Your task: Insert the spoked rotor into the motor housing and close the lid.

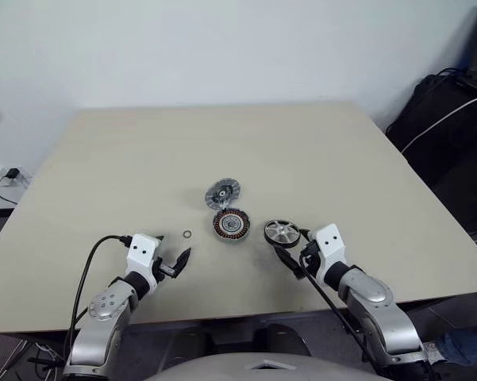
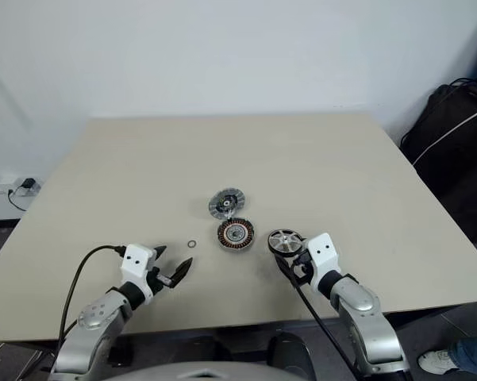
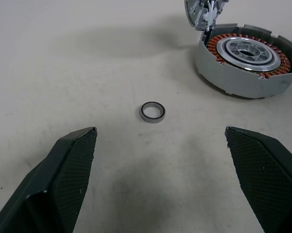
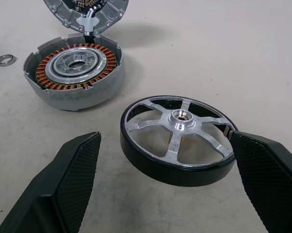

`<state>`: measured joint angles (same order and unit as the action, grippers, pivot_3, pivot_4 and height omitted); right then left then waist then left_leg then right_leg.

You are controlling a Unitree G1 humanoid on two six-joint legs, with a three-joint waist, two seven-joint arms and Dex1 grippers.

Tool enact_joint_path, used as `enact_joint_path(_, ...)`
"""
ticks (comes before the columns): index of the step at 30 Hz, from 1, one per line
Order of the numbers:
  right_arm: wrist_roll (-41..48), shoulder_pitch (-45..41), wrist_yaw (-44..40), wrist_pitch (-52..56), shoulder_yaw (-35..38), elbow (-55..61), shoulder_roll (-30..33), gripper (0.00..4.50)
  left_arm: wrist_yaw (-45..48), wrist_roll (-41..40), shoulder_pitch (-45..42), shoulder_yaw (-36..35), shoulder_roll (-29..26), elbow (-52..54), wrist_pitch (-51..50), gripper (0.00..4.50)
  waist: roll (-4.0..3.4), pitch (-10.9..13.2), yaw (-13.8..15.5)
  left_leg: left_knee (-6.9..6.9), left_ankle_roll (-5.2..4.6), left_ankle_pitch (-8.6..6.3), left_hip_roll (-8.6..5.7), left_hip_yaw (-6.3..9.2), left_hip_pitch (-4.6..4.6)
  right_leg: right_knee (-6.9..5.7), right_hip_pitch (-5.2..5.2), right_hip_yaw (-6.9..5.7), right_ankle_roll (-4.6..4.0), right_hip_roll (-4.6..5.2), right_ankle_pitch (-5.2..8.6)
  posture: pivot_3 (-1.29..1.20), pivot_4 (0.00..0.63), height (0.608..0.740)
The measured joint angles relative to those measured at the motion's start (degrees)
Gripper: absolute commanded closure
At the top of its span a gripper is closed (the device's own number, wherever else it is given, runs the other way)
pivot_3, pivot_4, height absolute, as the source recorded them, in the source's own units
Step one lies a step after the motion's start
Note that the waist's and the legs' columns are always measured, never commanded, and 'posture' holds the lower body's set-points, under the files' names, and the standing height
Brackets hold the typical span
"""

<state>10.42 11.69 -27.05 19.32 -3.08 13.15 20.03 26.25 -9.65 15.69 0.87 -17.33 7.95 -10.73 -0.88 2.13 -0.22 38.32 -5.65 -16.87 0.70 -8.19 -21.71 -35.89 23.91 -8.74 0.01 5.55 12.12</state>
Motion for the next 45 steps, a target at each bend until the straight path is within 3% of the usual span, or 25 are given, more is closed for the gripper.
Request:
enact_joint_path(16,0.0,0.0,0.8,0.0,-0.1,0.1,-0.5,0.00,-1.0,0.7,-0.2,0.1,-0.1,0.0,0.1,0.02,0.00,0.0,0.0,0.00,0.01,0.01,0.00,0.00,0.00,0.00,0.00,0.01,0.00,0.00,0.00,0.00,0.000,0.740)
enact_joint_path(29,-0.1,-1.0,1.0,0.1,-0.4,0.3,-1.3,0.00,-4.8,7.1,-15.7,4.0,1.8,-13.7,-0.2,0.02,0.04,0.0,0.9,0.03,0.24,0.15,-0.01,0.00,0.00,-0.04,-0.03,-0.02,0.06,-0.02,-0.05,0.00,0.000,0.740)
enact_joint_path(39,0.0,0.7,2.4,0.1,-0.1,1.1,-1.5,0.00,-3.1,7.9,-20.3,5.4,1.3,-20.5,-2.5,0.02,0.09,-0.1,1.0,0.07,0.23,0.15,-0.01,0.00,0.00,-0.04,-0.06,-0.02,0.06,-0.02,-0.05,0.00,0.000,0.740)
enact_joint_path(42,0.0,0.9,2.8,0.1,0.0,1.3,-1.5,0.00,-2.8,9.2,-21.0,6.4,0.7,-20.5,-2.9,0.67,0.05,-0.1,1.0,0.12,0.24,0.15,-0.01,0.00,0.01,-0.05,-0.08,-0.02,0.07,-0.01,-0.05,0.00,0.000,0.740)
enact_joint_path(45,0.0,0.9,3.2,0.1,0.0,1.5,-1.5,0.00,-2.7,10.2,-21.0,7.8,0.4,-19.9,-3.8,1.65,0.11,-0.2,0.9,0.16,0.24,0.16,0.00,0.00,0.05,-0.09,-0.10,0.00,0.07,-0.01,-0.06,0.00,0.000,0.740)
